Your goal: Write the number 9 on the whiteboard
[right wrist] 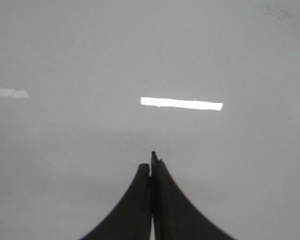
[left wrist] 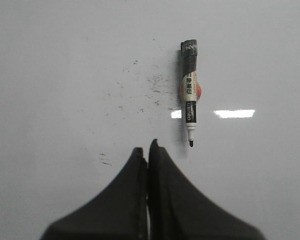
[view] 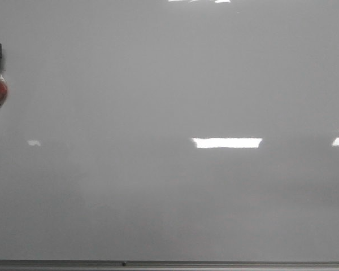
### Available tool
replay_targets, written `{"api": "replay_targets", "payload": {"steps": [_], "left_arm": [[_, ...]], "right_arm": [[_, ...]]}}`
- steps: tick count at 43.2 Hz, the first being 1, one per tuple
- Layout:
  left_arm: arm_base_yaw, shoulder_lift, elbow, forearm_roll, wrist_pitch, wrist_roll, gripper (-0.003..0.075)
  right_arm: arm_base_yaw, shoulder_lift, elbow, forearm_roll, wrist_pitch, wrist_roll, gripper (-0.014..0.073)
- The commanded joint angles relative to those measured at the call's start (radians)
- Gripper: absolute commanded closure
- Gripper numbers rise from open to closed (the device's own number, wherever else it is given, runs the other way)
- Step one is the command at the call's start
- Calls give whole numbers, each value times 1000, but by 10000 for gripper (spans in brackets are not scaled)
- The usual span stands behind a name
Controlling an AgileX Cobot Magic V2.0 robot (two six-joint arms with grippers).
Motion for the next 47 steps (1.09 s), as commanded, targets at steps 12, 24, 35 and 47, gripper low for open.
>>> {"api": "replay_targets", "payload": {"steps": [12, 24, 35, 47], "left_arm": [[0, -19, 1, -3, -87, -7, 739], [0, -19, 1, -3, -115, -7, 739], [0, -19, -55, -84, -401, -7, 739], [0, 134, -318, -72, -97, -5, 739]], "right_arm": [[-6, -19, -4, -9, -80, -3, 661], [-6, -19, -6, -9, -130, -3, 661], [-6, -19, -144, 37, -61, -3, 661], [-6, 102, -381, 37, 150, -3, 661]]}}
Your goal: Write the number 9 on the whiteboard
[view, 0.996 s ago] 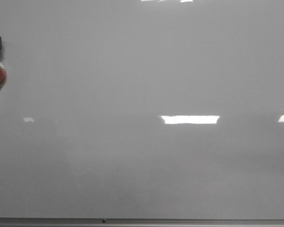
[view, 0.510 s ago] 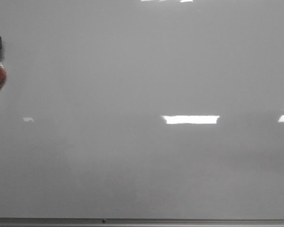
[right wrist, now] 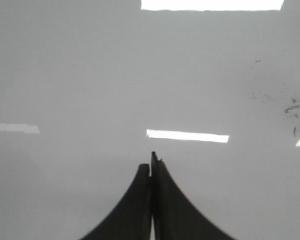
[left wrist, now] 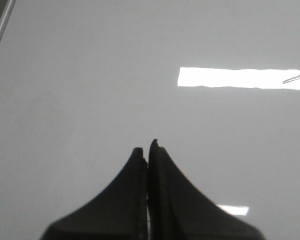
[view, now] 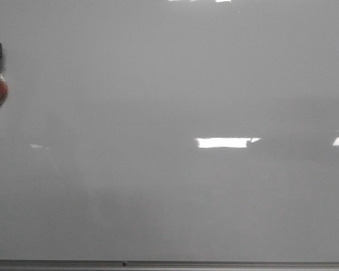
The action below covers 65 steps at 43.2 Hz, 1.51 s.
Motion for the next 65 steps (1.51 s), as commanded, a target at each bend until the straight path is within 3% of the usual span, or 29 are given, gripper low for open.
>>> {"api": "replay_targets", "payload": {"steps": [1, 9, 16, 19, 23, 29, 32, 35, 44, 55, 65], "left_arm": [[0, 114, -118, 15, 64, -5, 739], [0, 291, -200, 61, 114, -5, 739], [0, 326, -206, 61, 83, -5, 730], [0, 326, -206, 61, 82, -5, 675], [0, 326, -206, 59, 82, -5, 476], [0, 326, -206, 59, 76, -5, 100], [0, 326, -206, 59, 76, -5, 10], [0, 326, -206, 55, 79, -5, 39], [-35, 396, -214, 53, 114, -5, 72], [-202, 720, -297, 15, 116, -7, 72], [-175, 1009, -369, -19, 37, -9, 73]], "right_arm": [[-6, 86, -98, 7, -8, -3, 661], [-6, 198, -142, 7, -19, -3, 661], [-6, 210, -142, 7, -28, -3, 652], [-6, 210, -142, 7, -28, -3, 584], [-6, 210, -142, 7, -28, -3, 419], [-6, 210, -142, 7, -28, -3, 134], [-6, 210, -142, 7, -28, -3, 46], [-6, 210, -142, 7, -28, -3, 1], [-6, 210, -142, 7, -29, -3, 1], [-6, 210, -142, 7, -31, -3, 1], [-6, 210, -142, 7, -32, -3, 1]]}}
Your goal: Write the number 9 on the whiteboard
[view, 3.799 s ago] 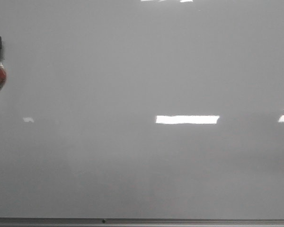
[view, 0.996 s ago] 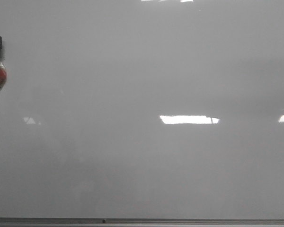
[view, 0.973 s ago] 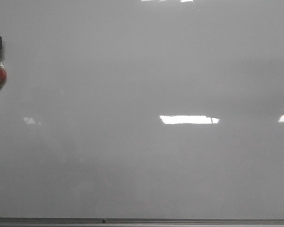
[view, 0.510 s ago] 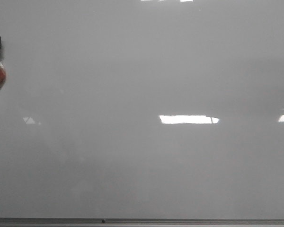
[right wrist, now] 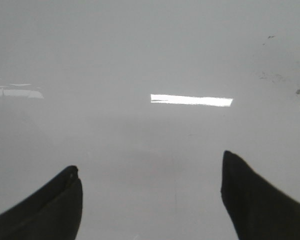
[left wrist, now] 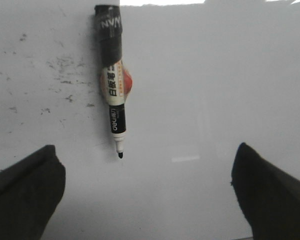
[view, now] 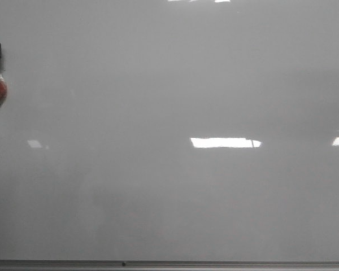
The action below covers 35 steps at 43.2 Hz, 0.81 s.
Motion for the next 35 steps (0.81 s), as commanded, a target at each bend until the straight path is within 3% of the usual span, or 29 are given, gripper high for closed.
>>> {"api": "replay_targets", "payload": {"steps": [1, 13, 35], "left_arm": [[22, 114, -61, -16, -122, -9, 72], [32, 348, -99, -12, -291, -9, 115], [32, 464, -99, -12, -447, -9, 444]], "right_arm": [[-6, 18, -34, 2, -83, -3, 1], [-6, 18, -34, 2, -83, -3, 1], [-6, 18, -34, 2, -87, -3, 1]]}}
